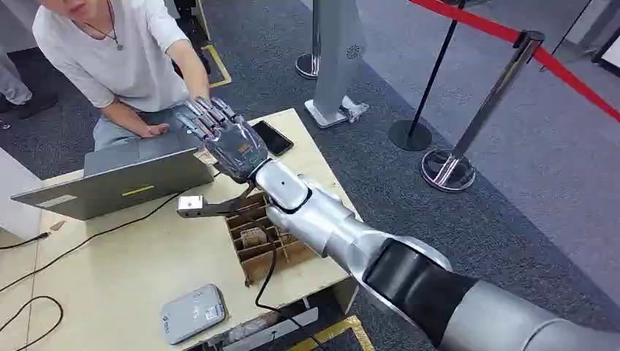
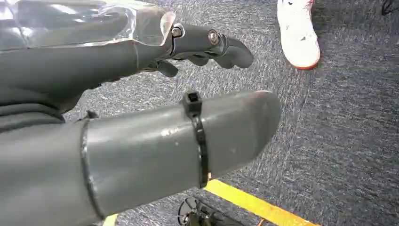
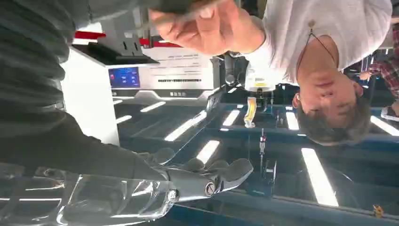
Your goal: Pass the card to the sensor for recognition and then transmit it.
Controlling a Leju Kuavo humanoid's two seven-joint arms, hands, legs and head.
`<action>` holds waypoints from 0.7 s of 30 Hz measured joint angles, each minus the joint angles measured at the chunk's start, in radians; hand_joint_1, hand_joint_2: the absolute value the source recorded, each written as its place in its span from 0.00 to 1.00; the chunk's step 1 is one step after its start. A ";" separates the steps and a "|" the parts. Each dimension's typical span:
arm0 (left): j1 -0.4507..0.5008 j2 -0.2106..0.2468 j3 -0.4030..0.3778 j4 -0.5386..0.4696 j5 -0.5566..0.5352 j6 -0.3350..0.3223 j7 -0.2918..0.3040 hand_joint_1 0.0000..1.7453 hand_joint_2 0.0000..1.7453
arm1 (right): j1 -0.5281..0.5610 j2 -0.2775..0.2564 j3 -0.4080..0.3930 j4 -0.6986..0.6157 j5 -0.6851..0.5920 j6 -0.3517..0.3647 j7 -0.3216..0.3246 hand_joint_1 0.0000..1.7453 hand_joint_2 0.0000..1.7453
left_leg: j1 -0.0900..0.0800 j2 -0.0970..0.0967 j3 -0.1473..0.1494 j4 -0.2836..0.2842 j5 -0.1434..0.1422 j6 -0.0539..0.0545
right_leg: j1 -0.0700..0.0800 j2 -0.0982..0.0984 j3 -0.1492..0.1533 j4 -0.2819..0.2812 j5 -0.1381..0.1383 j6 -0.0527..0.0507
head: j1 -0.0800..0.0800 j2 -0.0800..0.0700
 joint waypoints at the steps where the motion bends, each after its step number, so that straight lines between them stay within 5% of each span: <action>1: 0.000 0.000 0.000 0.000 0.000 0.000 0.001 0.00 0.00 | 0.000 0.000 0.000 0.000 0.000 0.000 -0.001 1.00 1.00 | 0.000 0.000 0.000 0.000 0.000 0.000 | 0.000 0.000 0.000 0.000 0.000 0.000 | 0.000 0.000; 21: 0.001 0.000 0.002 0.000 0.000 0.002 0.001 0.00 0.00 | -0.001 0.000 0.000 0.011 0.000 0.016 -0.007 1.00 1.00 | 0.000 0.000 0.000 0.000 0.000 0.000 | 0.000 0.000 0.000 0.000 0.000 0.000 | 0.000 0.000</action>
